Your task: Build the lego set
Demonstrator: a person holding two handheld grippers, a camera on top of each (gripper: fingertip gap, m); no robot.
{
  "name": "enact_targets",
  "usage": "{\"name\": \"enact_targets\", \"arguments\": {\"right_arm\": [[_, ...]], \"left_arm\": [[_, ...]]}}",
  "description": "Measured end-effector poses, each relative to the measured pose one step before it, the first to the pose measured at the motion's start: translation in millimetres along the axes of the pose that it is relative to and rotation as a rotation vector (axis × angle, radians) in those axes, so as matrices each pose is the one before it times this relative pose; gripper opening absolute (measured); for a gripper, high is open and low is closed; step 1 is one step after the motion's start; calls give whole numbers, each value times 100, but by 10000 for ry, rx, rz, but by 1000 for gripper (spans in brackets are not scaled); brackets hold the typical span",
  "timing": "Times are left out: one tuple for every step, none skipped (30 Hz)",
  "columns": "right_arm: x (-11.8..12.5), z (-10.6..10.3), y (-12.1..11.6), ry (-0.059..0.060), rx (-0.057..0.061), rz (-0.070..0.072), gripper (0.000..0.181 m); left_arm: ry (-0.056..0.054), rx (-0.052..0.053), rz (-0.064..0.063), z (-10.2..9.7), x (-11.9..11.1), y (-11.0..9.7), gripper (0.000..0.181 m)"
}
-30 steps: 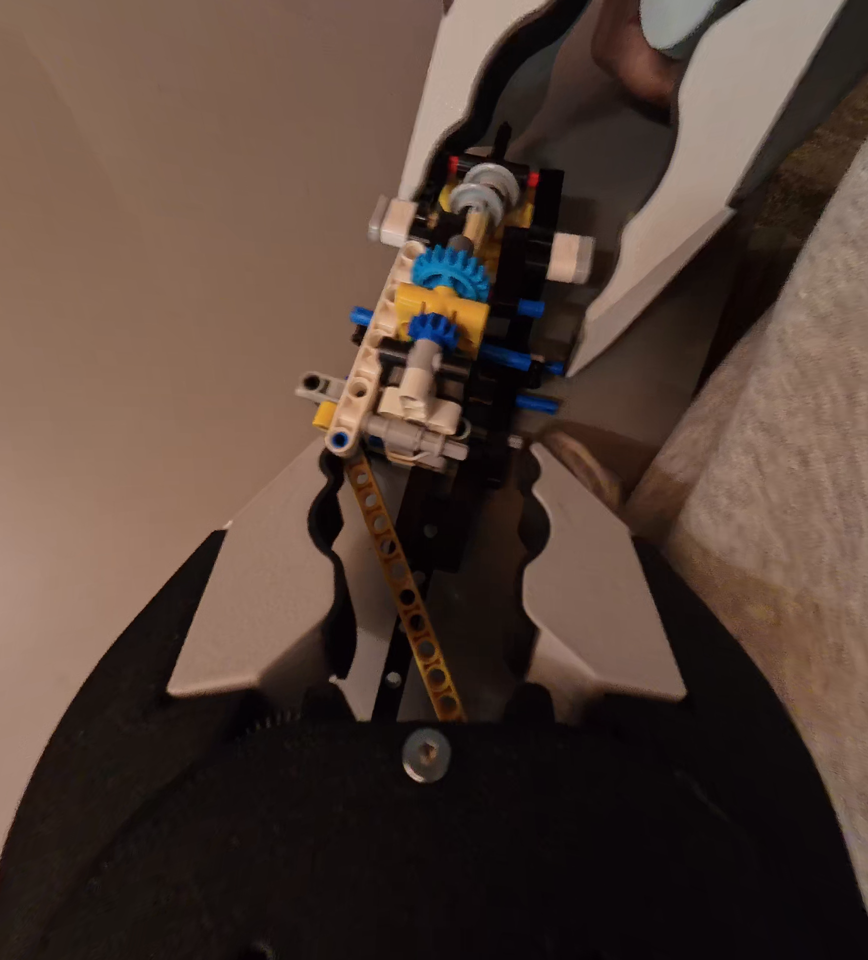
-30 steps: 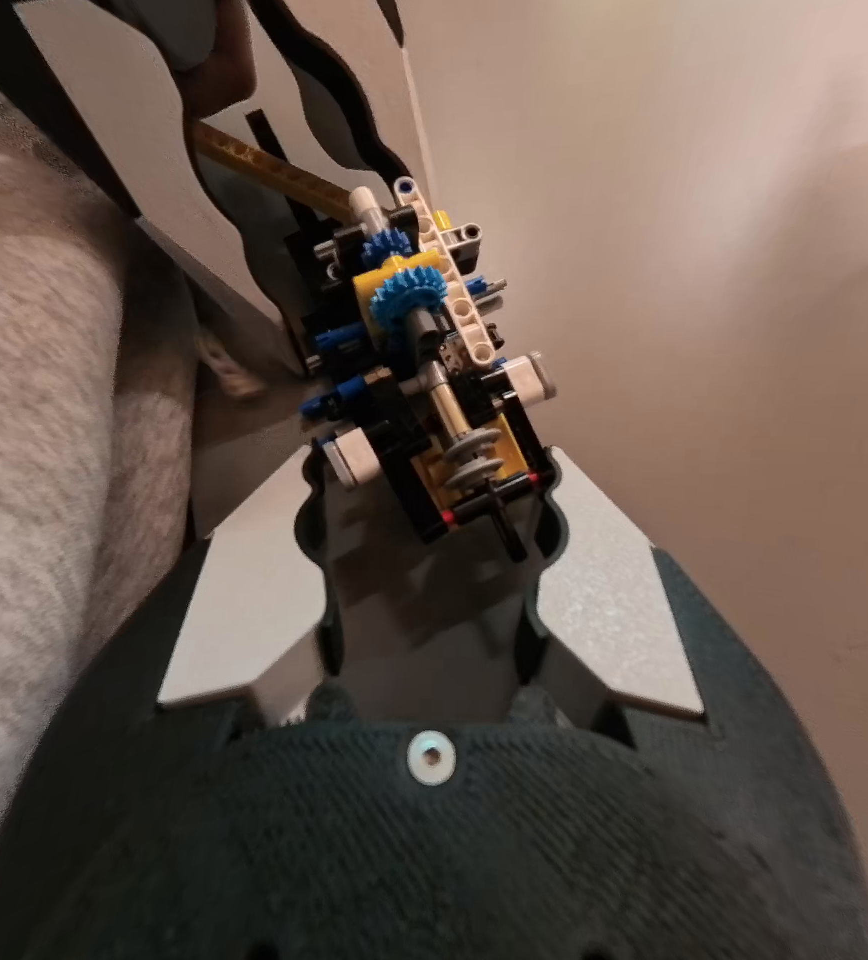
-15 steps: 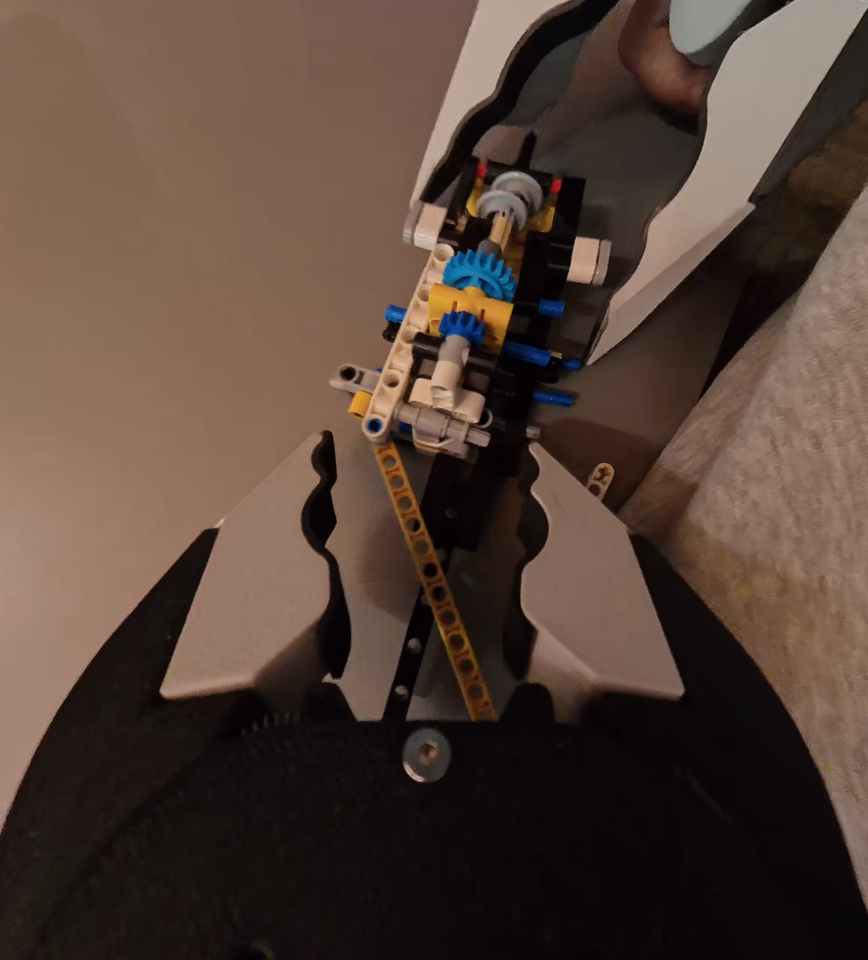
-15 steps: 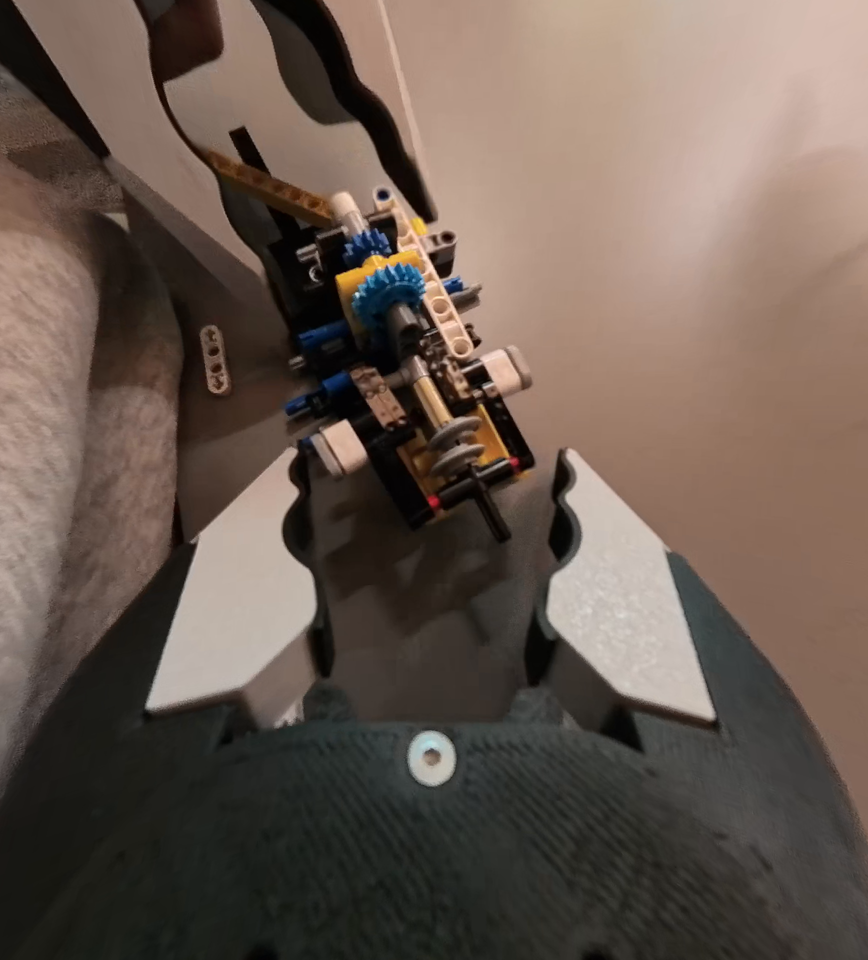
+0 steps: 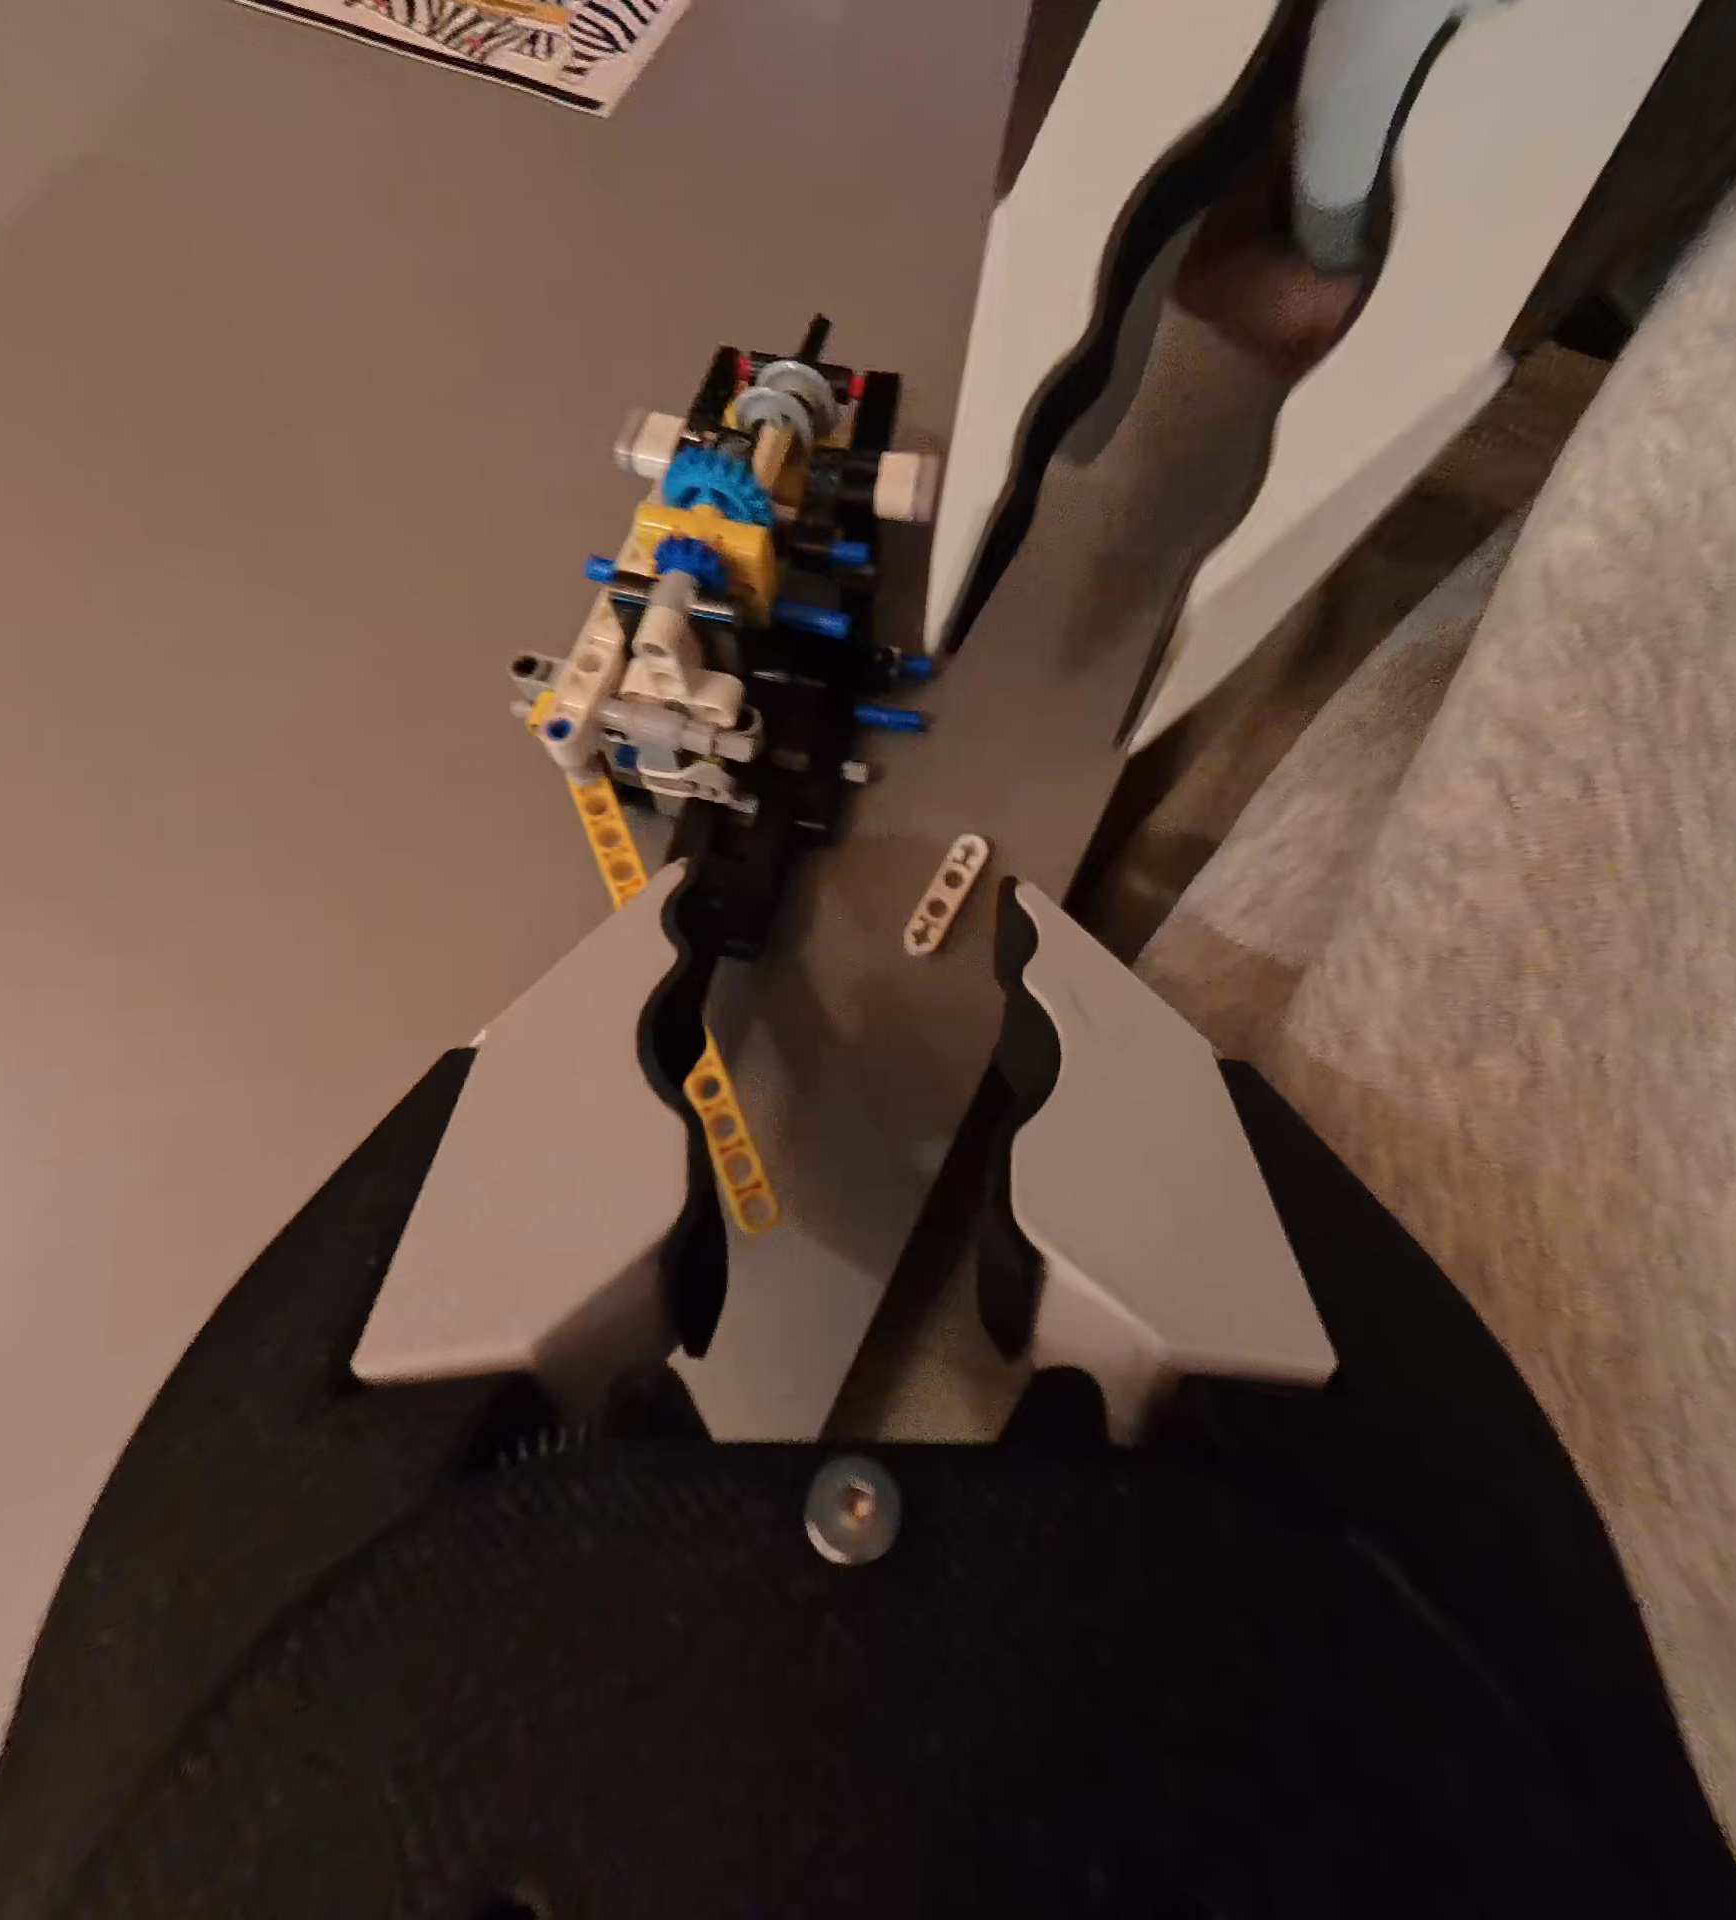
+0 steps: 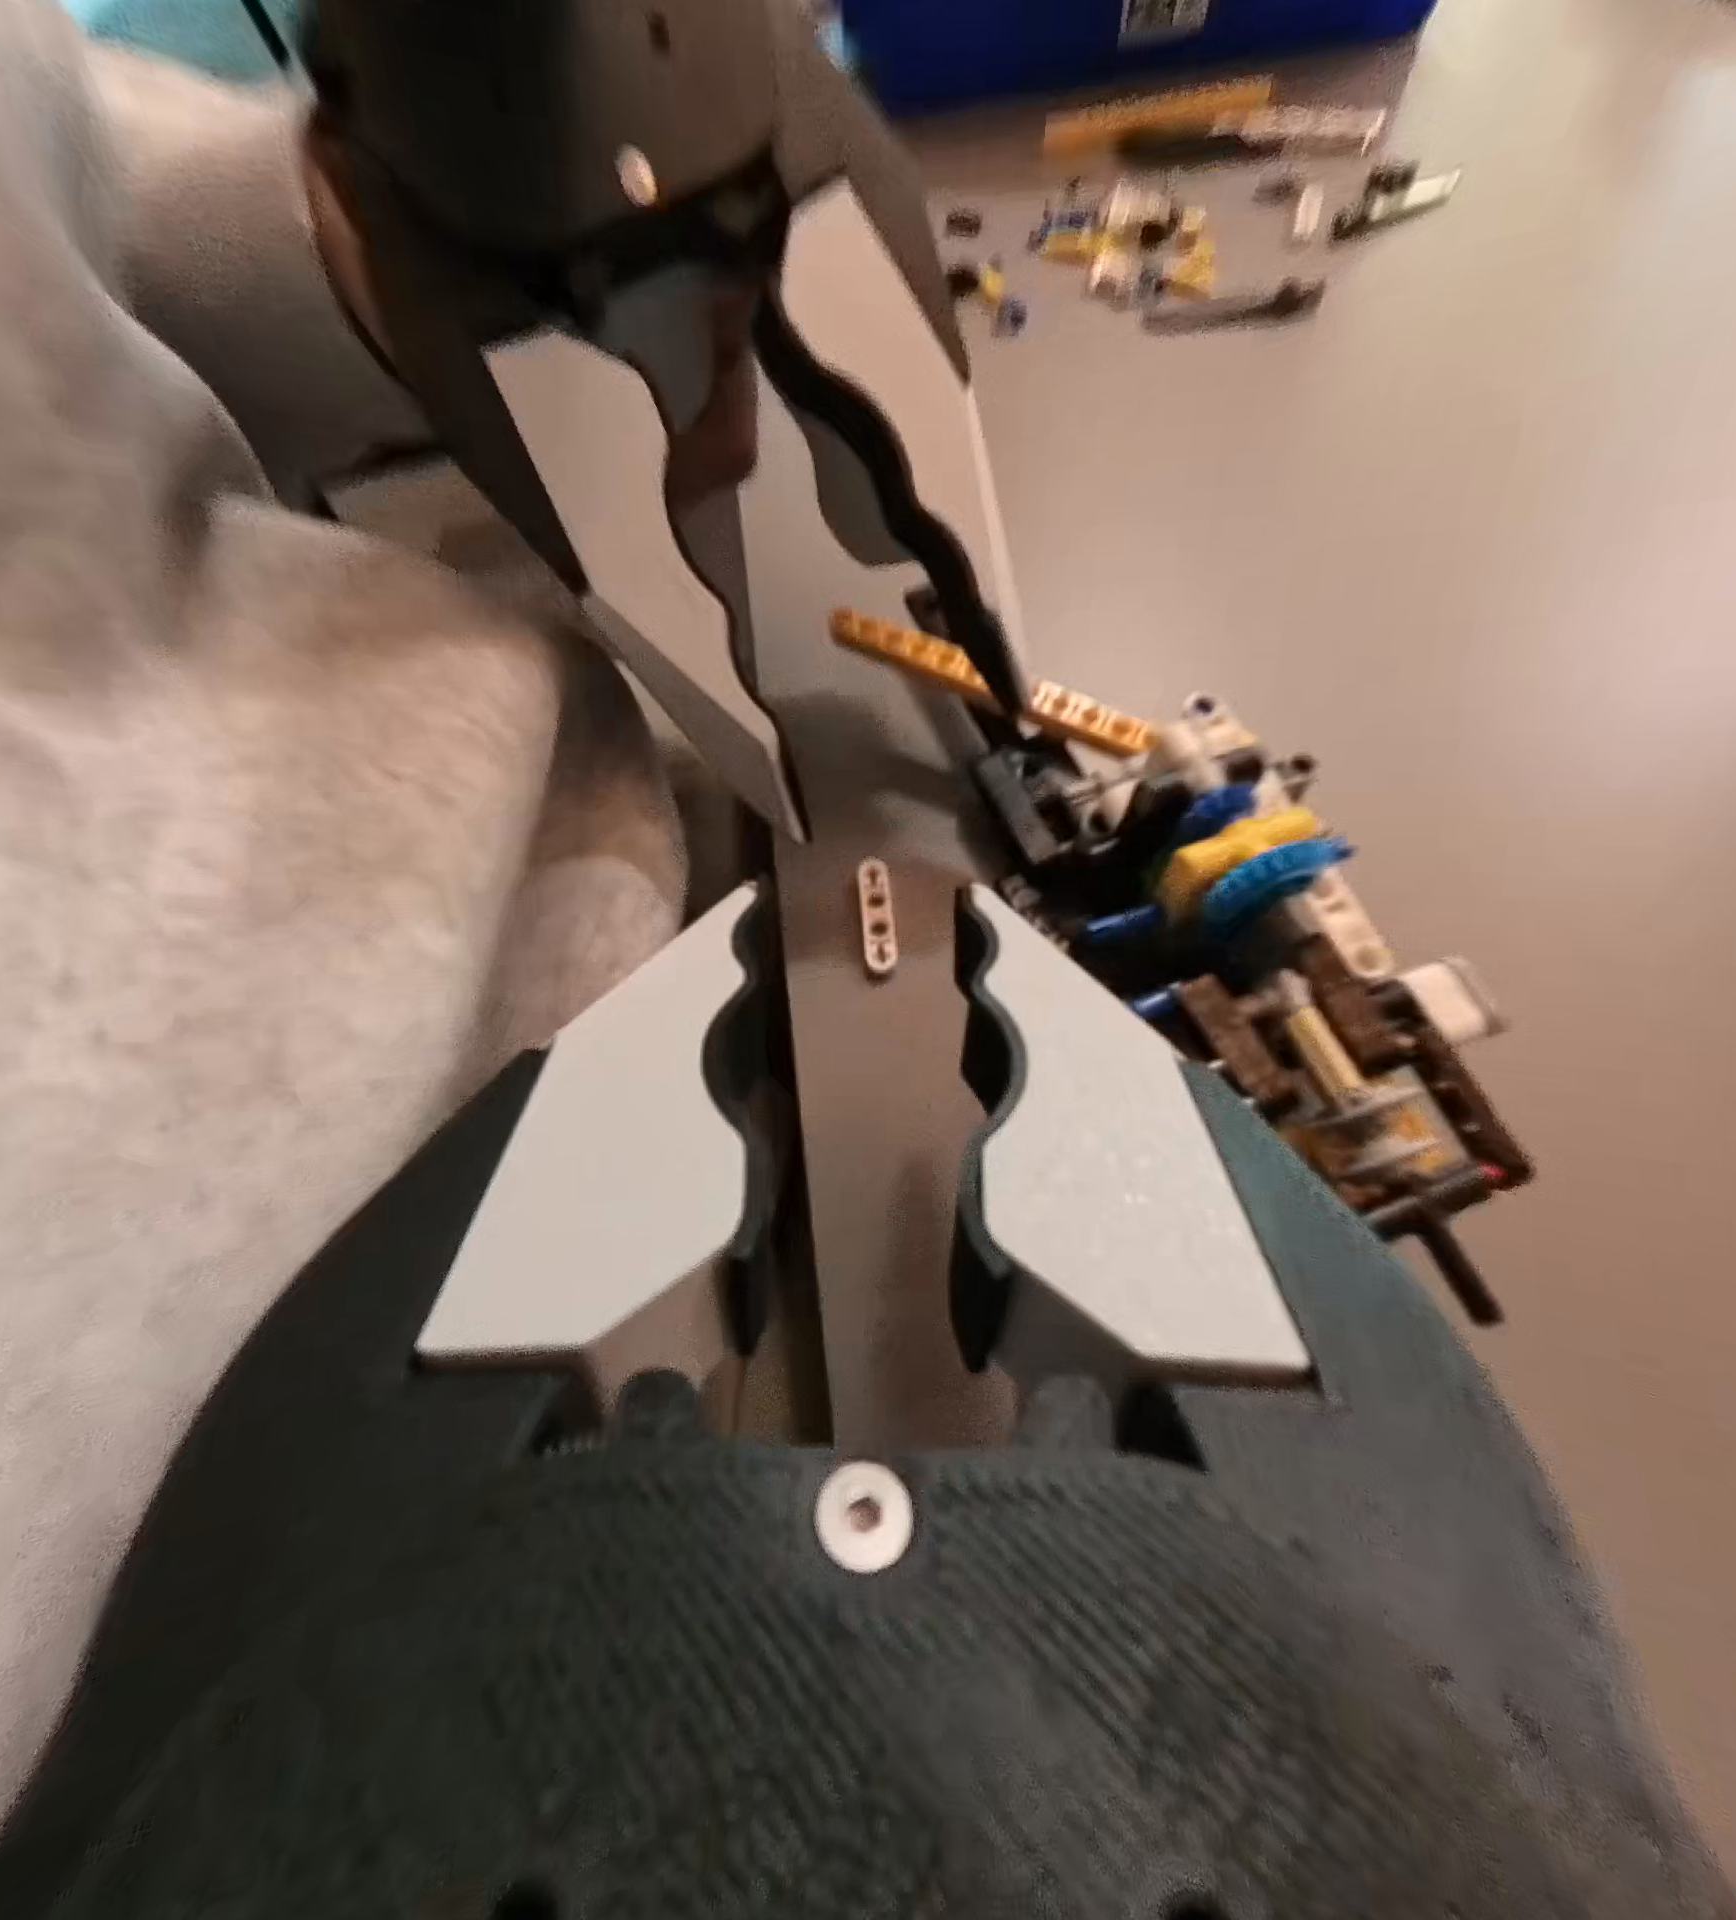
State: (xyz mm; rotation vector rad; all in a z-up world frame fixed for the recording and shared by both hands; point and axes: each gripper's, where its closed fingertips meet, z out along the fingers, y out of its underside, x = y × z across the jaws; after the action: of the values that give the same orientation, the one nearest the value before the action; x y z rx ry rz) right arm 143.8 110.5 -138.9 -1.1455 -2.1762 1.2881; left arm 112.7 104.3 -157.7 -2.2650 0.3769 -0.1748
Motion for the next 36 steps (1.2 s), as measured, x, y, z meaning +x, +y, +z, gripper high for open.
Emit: {"name": "enact_targets", "arguments": {"right_arm": [[49, 795, 839, 235, -499, -141, 36], [73, 605, 633, 210, -377, -96, 35], [-28, 464, 314, 92, -188, -8, 34], [-123, 358, 103, -17, -57, 95, 33], [11, 320, 71, 9, -43, 167, 30], [81, 340, 196, 39, -124, 148, 29], [-15, 358, 392, 0, -241, 76, 30], [57, 350, 394, 79, -241, 13, 30], [62, 207, -6, 152, 32, -41, 27], [-220, 116, 41, -21, -38, -106, 19], [7, 63, 22, 131, -51, -56, 6], [-123, 10, 10, 37, -29, -52, 6], [-131, -47, 69, -19, -28, -23, 6], [-117, -103, 88, -76, -13, 60, 6], [-134, -162, 19, -148, 61, 164, 6], [-243, -266, -148, -271, 186, 252, 6], [-222, -355, -274, -313, 273, 339, 6], [-242, -429, -338, -380, 309, 418, 6], [-335, -453, -312, -480, 289, 467, 6], [-197, -436, -222, -421, 232, 494, 6], [-93, -407, -151, -366, 205, 499, 6], [-64, -357, -91, -349, 173, 476, 6], [-172, -288, -59, -393, 142, 455, 6], [-185, -231, -84, -361, 140, 403, 6], [-113, -181, -102, -276, 164, 375, 6], [-159, -134, -70, -278, 128, 362, 6], [-74, -127, -116, -184, 142, 272, 6], [101, -148, -199, -29, 198, 187, 6], [275, -168, -185, 104, 180, 146, 5], [142, -116, -65, 51, 98, 9, 5], [108, -78, -15, 106, 58, -91, 5], [128, -42, 115, 170, -59, -187, 5], [178, -53, 114, 265, -74, -306, 6], [260, -112, -40, 392, -6, -492, 7], [301, -157, -56, 485, -18, -640, 13], [305, -171, 25, 527, -103, -783, 20]], "left_arm": [[45, -35, 95, 41, 394, 206, 53], [49, -34, 112, -19, 324, 163, 51], [63, 7, 99, -32, 268, 101, 48], [121, 35, 55, -14, 259, 77, 43], [163, 53, -8, 38, 268, 56, 40], [119, 32, -70, 73, 142, 108, 39], [61, -26, -74, 109, 48, 187, 39], [9, -57, -30, 109, 4, 200, 39], [-33, -67, 26, 132, 17, 179, 40], [-21, -67, 75, 152, 98, 123, 39], [-38, -71, 108, 186, 117, 93, 39], [-78, -103, 138, 193, 85, 91, 39], [-108, -106, 167, 186, 70, 89, 38], [-134, -71, 175, 166, 25, 56, 38], [-109, -39, 154, 140, 47, 8, 37], [-96, -3, 128, 109, 40, -61, 36], [-79, 76, 120, 72, 32, -167, 34], [-16, 157, 126, 28, 106, -256, 30], [25, 152, 113, 18, 150, -229, 25], [108, 155, 130, 2, 271, -236, 22], [114, 188, 157, -42, 288, -269, 19], [-37, 214, 141, -74, 76, -334, 17], [-20, 192, 134, -83, 83, -325, 14], [72, 134, 120, -52, 183, -233, 11], [52, 97, 86, -57, 107, -147, 8], [80, 91, 37, -47, 124, -128, 8], [116, 61, -1, -45, 149, -82, 7], [85, 43, -68, -13, 88, -65, 6], [52, 37, -96, 8, 32, -72, 4], [-28, 75, -133, 31, -83, -144, 3], [-48, 4, -160, 90, -109, -71, 3], [28, -60, -137, 140, 9, 30, 3], [37, -83, -97, 152, 38, 84, 3], [-10, -91, -88, 175, -30, 133, 3], [-29, -120, -45, 154, -82, 184, 3], [-22, -132, -26, 125, -76, 199, 3]]}}
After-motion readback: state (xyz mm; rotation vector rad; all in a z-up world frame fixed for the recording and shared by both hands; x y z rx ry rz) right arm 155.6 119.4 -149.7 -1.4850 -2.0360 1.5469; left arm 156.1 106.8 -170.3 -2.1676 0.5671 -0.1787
